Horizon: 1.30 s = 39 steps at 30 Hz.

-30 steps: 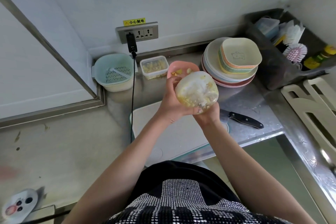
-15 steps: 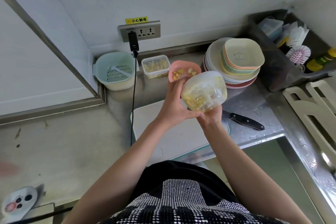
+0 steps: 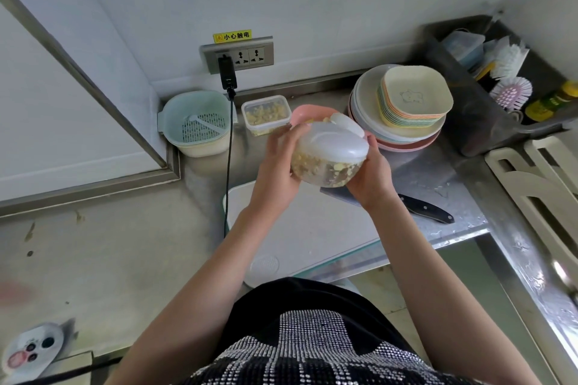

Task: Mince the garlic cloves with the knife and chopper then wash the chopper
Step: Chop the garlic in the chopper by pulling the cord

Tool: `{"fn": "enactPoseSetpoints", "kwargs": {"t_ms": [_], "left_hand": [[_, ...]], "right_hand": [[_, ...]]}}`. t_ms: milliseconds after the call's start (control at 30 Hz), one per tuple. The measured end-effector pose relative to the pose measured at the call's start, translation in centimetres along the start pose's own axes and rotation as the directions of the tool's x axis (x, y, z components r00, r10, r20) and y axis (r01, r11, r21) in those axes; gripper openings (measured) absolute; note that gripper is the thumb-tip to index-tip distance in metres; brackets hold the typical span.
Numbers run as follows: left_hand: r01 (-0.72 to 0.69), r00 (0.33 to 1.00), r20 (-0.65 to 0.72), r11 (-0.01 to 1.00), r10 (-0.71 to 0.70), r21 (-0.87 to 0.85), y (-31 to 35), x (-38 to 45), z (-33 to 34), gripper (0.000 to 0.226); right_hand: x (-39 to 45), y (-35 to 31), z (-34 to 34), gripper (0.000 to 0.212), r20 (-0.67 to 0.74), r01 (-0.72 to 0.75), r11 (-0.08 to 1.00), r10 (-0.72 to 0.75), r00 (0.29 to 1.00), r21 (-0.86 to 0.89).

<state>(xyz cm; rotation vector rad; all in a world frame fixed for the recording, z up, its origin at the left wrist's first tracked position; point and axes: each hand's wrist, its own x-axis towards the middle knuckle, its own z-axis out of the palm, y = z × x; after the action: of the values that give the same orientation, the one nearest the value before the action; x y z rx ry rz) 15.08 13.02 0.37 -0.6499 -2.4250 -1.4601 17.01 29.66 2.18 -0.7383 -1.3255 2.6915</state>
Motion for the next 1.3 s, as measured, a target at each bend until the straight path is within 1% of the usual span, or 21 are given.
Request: {"fn": "enactPoseSetpoints", "kwargs": {"t_ms": [133,300,367,433,500,533,600,633,667,733,800,833,867,900,933,967,1000,1033,1100,1200,1300], "left_hand": [[-0.297,0.955,0.029,0.94,0.296,0.169,-0.5,-0.3,0.2,0.084],[-0.308,0.95,0.014,0.926,0.312,0.219,-1.9,-1.0,0.7,0.075],[-0.208,0.978,0.061,0.954,0.199,0.214,-2.3,-1.0,1.0,0.078],[0.001,0.978,0.206,0.995,-0.02,0.095,-1.7,-0.3,1.1,0.084],[0.36,0.864,0.423,0.922,-0.271,-0.145,-0.5,0.7,0.5,0.089],[0.545,0.775,0.528,0.791,-0.348,-0.278,0.1,1.1,0.1,0.085],[0.794,0.605,0.676,0.384,-0.421,-0.471,1.0,1.6,-0.3,0.067],[0.848,0.523,0.706,0.21,-0.477,-0.486,1.0,1.9,-0.3,0.055],[0.889,0.432,0.714,0.13,-0.551,-0.438,0.9,2.3,-0.1,0.046],[0.965,0.247,0.66,0.116,-0.71,-0.236,0.3,2.6,0.3,0.057],[0.979,0.193,0.562,0.117,-0.804,-0.169,-0.4,2.4,0.7,0.068],[0.968,0.231,0.503,0.142,-0.833,-0.209,-0.9,2.2,0.7,0.066],[0.936,0.324,0.416,0.224,-0.849,-0.271,-1.4,2.0,0.6,0.061],[0.875,0.455,0.307,0.356,-0.836,-0.327,-2.0,1.8,0.5,0.058],[0.783,0.597,0.193,0.512,-0.779,-0.354,-2.2,1.5,0.1,0.061],[0.674,0.721,0.096,0.663,-0.686,-0.326,-2.4,1.2,-0.3,0.068],[0.544,0.83,0.024,0.798,-0.558,-0.261,-2.3,0.9,-0.5,0.073],[0.403,0.911,-0.019,0.899,-0.412,-0.173,-2.1,0.6,-0.5,0.075],[0.189,0.981,-0.037,0.982,-0.189,-0.009,-1.8,-0.2,-0.2,0.072],[0.198,0.979,0.035,0.975,-0.203,0.099,-2.2,-1.0,0.5,0.069],[0.108,0.991,0.043,0.954,-0.125,0.281,-3.0,-1.9,1.0,0.059]], "right_hand": [[-0.2,-0.4,0.9,0.028,0.003,0.033,0.999,-0.034,0.999,0.027],[-0.1,-0.4,1.7,0.043,0.043,-0.089,0.996,0.088,0.995,0.017],[0.1,-0.1,1.6,0.037,-0.003,-0.125,0.992,0.125,0.992,0.013],[0.4,0.4,1.2,0.032,-0.112,-0.121,0.992,0.119,0.987,-0.017],[0.8,1.4,0.2,0.03,-0.217,-0.157,0.987,0.15,0.964,-0.014],[0.9,1.9,-0.4,0.03,-0.244,-0.167,0.986,0.161,0.956,-0.003],[0.7,2.3,-1.1,0.031,-0.233,-0.153,0.988,0.149,0.961,0.0],[0.6,2.4,-1.2,0.033,-0.221,-0.127,0.992,0.123,0.967,-0.005],[0.7,2.7,-1.4,0.034,-0.202,-0.095,0.995,0.086,0.976,-0.035],[0.8,3.2,-1.5,0.024,-0.168,-0.025,0.985,-0.004,0.986,-0.17],[0.9,3.7,-1.8,0.024,-0.117,0.034,0.947,-0.075,0.99,-0.32],[0.8,3.9,-2.1,0.027,-0.08,0.084,0.898,-0.131,0.988,-0.433],[0.7,3.8,-2.5,0.028,-0.017,0.163,0.797,-0.212,0.977,-0.581],[0.9,3.8,-3.1,0.029,0.091,0.257,0.614,-0.289,0.953,-0.747],[0.8,4.0,-3.6,0.029,0.241,0.359,0.362,-0.331,0.912,-0.86],[0.8,4.4,-4.1,0.028,0.38,0.442,0.129,-0.336,0.862,-0.888],[0.6,5.0,-4.3,0.026,0.464,0.481,-0.032,-0.326,0.823,-0.876],[0.5,5.6,-4.4,0.025,0.502,0.49,-0.127,-0.344,0.794,-0.862],[0.0,6.7,-3.9,0.024,0.478,0.474,-0.118,-0.413,0.776,-0.872],[-0.4,7.7,-3.0,0.022,0.369,0.397,-0.013,-0.399,0.84,-0.918],[-0.9,8.2,-3.0,0.023,0.387,0.402,-0.028,-0.333,0.86,-0.915]]}}
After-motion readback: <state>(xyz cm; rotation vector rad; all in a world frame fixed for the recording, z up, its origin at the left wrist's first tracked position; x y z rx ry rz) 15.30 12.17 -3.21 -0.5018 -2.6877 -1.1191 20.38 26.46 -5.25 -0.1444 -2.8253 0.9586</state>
